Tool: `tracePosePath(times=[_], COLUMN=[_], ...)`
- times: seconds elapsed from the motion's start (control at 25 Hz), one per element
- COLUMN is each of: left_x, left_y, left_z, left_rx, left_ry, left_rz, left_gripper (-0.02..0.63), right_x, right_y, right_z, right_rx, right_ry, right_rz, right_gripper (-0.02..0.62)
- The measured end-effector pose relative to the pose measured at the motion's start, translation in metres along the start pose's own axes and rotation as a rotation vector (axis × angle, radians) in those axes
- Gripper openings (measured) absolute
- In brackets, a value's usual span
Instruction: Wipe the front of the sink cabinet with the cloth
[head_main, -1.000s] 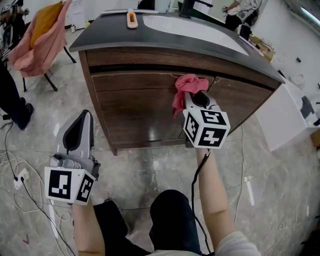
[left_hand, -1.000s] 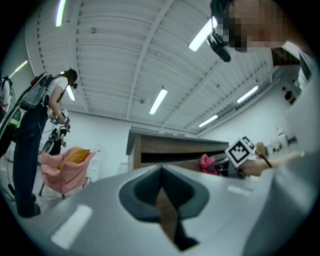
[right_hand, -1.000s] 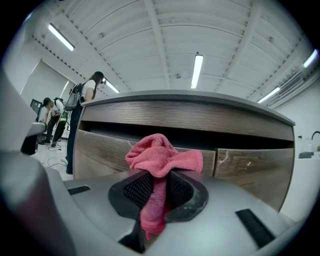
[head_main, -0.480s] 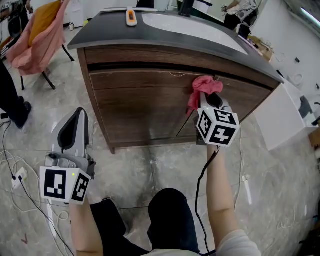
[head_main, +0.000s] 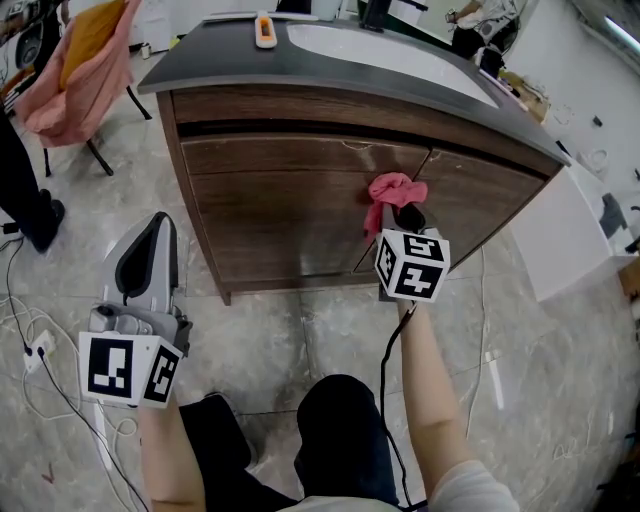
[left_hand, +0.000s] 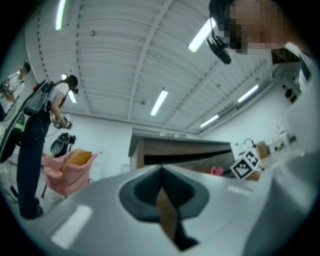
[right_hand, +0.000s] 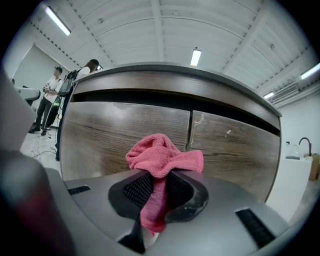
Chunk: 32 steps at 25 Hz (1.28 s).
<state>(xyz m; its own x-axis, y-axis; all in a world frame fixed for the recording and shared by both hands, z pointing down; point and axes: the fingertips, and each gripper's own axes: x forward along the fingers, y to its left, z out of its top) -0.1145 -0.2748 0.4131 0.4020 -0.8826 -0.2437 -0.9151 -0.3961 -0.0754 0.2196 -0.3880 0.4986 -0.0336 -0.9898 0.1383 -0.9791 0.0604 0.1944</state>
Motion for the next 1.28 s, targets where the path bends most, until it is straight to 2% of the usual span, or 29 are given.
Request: tracePosePath(times=[0.4,0.96,1.28], left_x=[-0.013,-0.031,-0.038], left_y=[0.013,0.035,0.045], left_z=[0.006,0.017,0.021], left_rx=[0.014,0.025,0.021], left_ry=[-0.009,-0.030,-0.045], left_rz=[0.045,0.111,0.140], left_gripper=[0.005,0.005,0.005], right_x=[0.001,0.002,0.003], right_y=[0.088,0.223,0.275], right_z=[0.020,0.040,0.048], right_rx=[-0.078,-0.086,-0.093], right_ry=[-0.019,-0.039,-0.044], right_rz=[0.087,0.302,0.385], right_gripper=[0.061,0.063,0.063])
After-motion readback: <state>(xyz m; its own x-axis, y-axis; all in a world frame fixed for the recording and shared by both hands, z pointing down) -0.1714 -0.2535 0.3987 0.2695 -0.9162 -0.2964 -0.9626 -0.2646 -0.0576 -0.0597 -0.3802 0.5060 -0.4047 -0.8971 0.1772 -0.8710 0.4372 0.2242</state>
